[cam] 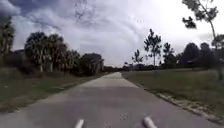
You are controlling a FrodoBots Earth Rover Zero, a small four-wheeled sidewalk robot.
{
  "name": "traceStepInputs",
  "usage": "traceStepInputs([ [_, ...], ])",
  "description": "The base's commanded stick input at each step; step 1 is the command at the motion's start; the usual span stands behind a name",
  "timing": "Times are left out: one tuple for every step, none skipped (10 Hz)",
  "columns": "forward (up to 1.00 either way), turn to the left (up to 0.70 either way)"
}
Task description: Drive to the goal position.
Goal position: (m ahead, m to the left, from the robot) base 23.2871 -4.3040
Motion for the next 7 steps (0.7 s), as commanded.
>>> traceStepInputs([
  [0.69,0.29],
  [0.69,0.16],
  [0.69,0.09],
  [0.69,0.03],
  [0.69,0.17],
  [0.69,0.34],
  [0.69,0.34],
])
